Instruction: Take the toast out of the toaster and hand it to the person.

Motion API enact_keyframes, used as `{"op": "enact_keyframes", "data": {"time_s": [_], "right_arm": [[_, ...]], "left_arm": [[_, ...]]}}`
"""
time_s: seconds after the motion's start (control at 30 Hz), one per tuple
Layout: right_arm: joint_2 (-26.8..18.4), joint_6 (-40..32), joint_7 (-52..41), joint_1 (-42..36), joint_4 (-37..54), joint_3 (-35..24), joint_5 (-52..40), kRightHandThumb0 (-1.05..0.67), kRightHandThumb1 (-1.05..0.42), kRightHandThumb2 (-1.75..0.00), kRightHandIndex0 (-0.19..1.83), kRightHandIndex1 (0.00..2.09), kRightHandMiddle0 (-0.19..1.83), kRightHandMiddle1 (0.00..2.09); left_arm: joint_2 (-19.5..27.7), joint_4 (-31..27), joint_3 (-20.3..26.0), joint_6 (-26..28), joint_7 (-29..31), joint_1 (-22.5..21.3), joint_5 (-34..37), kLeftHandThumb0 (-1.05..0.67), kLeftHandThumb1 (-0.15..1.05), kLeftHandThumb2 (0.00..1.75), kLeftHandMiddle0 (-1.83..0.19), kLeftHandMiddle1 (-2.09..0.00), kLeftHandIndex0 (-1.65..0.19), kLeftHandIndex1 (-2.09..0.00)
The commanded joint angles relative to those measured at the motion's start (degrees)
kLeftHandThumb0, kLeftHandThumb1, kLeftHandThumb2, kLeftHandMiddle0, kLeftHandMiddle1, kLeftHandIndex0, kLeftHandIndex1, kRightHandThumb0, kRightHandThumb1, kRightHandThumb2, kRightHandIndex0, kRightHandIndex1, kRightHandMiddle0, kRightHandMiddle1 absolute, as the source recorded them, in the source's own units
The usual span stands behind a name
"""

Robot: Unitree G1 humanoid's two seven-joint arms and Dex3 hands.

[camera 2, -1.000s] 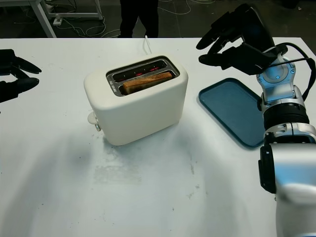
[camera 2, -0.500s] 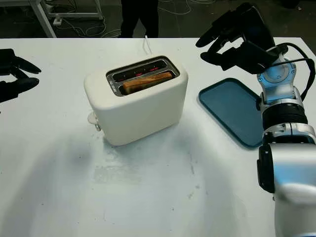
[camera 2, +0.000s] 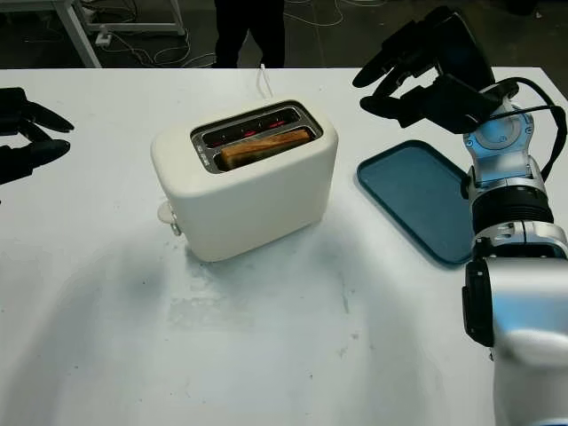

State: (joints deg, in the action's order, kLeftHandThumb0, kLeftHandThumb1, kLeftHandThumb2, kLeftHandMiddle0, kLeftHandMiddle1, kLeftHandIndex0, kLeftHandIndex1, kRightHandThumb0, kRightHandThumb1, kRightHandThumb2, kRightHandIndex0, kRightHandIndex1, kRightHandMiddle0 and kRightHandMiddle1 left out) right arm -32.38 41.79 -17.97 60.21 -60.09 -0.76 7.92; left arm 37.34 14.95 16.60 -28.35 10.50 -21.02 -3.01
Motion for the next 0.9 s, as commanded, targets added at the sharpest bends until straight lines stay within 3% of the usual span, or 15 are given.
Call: {"op": "enact_keyframes", "data": {"time_s": [0.0, 0.33, 0.87], "right_arm": [[-0.19, 0.26, 0.78, -0.1, 0.72, 0.21, 0.55, -0.82, -0.03, -1.05, 1.57, 0.31, 1.57, 0.15], [-0.48, -0.3, 1.29, 0.07, 0.79, 0.63, 1.28, -0.89, -0.1, -0.92, 1.57, 0.32, 1.57, 0.12], [-0.07, -0.47, 0.09, 0.29, 0.39, 0.03, 0.32, -0.87, -0.11, -0.88, 1.57, 0.34, 1.57, 0.1]], "left_arm": [[0.13, 0.24, 0.44, -1.05, -0.37, -0.32, 0.39, -0.81, 0.9, 0.0, -1.04, -1.01, -0.95, -0.77], [-0.02, 0.44, 0.47, -1.37, -0.6, -0.32, 0.35, -0.81, 0.91, 0.0, -1.04, -1.0, -0.95, -0.76], [-0.14, 0.13, 0.6, -1.01, -0.77, 0.0, 0.45, -0.82, 0.91, 0.0, -1.06, -1.0, -0.97, -0.75]]}}
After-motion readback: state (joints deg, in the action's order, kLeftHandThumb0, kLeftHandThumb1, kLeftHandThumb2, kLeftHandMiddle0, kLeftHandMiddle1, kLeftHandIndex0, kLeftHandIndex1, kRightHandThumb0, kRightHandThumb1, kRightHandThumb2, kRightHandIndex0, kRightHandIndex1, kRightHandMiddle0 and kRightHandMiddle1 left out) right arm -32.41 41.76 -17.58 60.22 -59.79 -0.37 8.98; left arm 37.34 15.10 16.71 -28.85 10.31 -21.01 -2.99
